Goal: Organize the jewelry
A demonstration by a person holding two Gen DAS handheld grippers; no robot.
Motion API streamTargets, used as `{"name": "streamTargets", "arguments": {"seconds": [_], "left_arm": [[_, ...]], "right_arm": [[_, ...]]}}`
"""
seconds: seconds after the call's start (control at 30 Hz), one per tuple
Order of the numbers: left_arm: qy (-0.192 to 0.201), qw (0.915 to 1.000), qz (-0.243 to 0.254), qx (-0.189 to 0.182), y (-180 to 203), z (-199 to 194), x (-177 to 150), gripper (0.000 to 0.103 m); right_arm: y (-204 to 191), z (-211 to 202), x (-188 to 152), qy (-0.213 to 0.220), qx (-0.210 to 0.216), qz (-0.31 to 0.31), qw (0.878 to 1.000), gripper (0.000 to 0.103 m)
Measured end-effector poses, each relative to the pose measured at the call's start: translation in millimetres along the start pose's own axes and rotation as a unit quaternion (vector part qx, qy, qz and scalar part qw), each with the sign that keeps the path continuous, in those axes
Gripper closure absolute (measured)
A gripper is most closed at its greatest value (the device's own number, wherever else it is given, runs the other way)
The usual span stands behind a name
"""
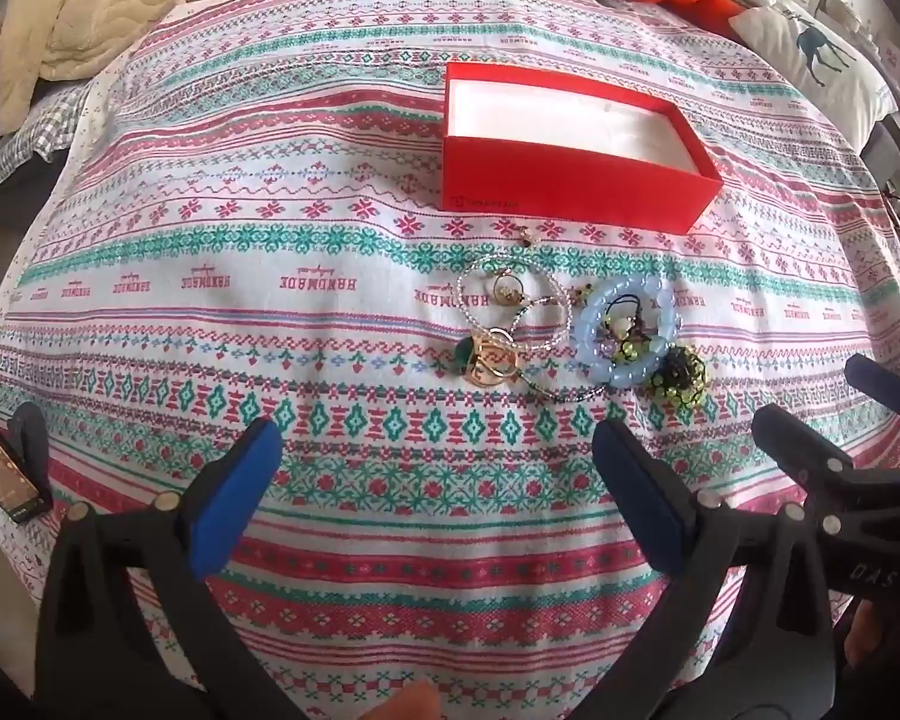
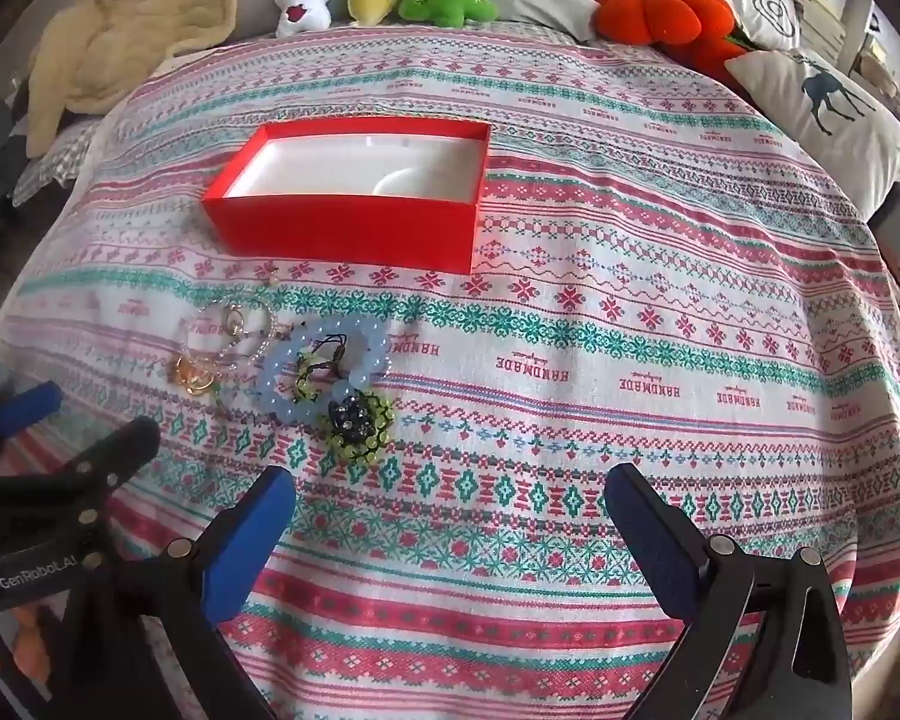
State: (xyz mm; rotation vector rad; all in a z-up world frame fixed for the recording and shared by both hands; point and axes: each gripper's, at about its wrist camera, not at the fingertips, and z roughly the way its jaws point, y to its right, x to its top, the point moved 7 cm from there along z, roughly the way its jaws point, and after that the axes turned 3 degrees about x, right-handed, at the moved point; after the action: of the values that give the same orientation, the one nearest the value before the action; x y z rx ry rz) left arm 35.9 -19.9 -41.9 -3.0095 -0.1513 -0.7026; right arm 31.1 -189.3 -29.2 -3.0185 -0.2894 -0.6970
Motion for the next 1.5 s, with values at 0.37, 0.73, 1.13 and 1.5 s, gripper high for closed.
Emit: {"name": "streamTargets", "arguments": {"seconds": [0.37,0.73,1.13,1.5], "left_arm": [[0.007,1.0000,-0.004,-0.006,-3,-3,1,0.000],[0.008,0.9999,-0.003,-0.009,-2,-4,-1,0.000],[0.008,0.9999,-0.003,-0.009,-3,-4,-2,0.000],[0.009,0.9999,-0.002,-0.008,-3,-4,-2,0.000]], "right_arm": [[-7,0,-2,0.005,-0.003,-0.004,1.000,0.000],[-2,1,2,0.006,-0.001,-0.003,1.000,0.000],[-3,1,2,0.009,-0.003,-0.005,1.000,0.000],[-2,1,3,0.015,-0.006,-0.006,1.000,0.000]]}}
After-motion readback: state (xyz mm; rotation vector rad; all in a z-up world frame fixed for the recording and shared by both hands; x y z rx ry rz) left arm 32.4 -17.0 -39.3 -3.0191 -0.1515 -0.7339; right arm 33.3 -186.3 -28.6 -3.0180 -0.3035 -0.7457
